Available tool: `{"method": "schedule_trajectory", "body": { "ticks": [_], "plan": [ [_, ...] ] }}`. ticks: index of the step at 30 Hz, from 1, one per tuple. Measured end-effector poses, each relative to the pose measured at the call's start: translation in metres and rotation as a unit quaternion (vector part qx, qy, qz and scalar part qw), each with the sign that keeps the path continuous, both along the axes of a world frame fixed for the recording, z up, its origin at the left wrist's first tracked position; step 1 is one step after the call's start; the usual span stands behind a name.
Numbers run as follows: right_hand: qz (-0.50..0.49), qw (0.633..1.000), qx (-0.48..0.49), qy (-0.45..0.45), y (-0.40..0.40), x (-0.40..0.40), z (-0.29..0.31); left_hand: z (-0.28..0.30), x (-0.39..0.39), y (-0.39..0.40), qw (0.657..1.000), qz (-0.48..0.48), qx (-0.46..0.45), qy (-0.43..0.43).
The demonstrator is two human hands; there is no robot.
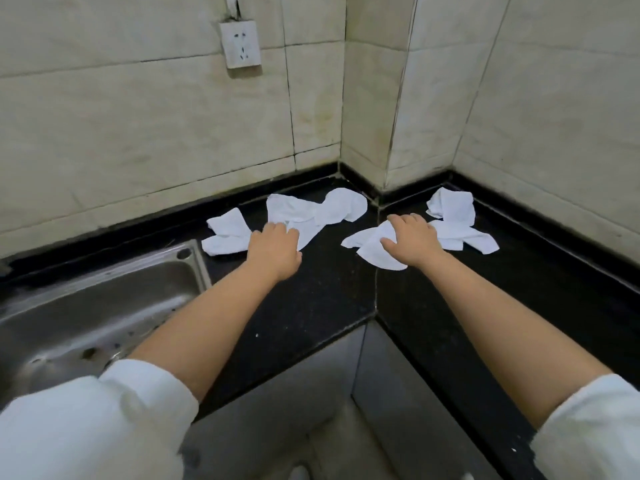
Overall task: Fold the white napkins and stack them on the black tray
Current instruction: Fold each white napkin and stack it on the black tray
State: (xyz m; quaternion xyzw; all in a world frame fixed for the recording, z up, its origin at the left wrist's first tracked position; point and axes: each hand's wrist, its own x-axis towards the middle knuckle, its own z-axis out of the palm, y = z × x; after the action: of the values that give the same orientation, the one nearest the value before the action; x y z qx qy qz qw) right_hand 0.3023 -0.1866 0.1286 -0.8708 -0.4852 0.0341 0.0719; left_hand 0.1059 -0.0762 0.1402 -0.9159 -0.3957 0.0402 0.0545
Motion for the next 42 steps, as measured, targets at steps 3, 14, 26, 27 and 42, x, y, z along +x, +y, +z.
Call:
{"method": "schedule_trajectory", "body": {
  "ticks": [3, 14, 26, 27, 42],
  "plan": [
    [-0.048, 0.999, 0.000, 0.024, 0.025, 0.033, -0.014, -0.020, 0.042, 0.040, 0.998, -0.044, -0.044, 0.014],
    [-0.112, 0.986, -0.012, 0.121, 0.089, 0.160, -0.093, -0.118, 0.185, 0.089, 0.967, -0.054, -0.250, 0.003],
    [-0.137, 0.974, 0.026, 0.180, 0.135, 0.207, -0.148, -0.165, 0.227, 0.103, 0.957, -0.009, -0.288, -0.039],
    [-0.137, 0.974, 0.045, 0.176, 0.132, 0.205, -0.144, -0.161, 0.225, 0.105, 0.953, -0.013, -0.299, -0.052],
    [-0.330, 0.929, 0.162, 0.043, -0.110, 0.088, -0.065, -0.083, 0.201, 0.005, 0.863, -0.345, -0.333, -0.162]
  ]
}}
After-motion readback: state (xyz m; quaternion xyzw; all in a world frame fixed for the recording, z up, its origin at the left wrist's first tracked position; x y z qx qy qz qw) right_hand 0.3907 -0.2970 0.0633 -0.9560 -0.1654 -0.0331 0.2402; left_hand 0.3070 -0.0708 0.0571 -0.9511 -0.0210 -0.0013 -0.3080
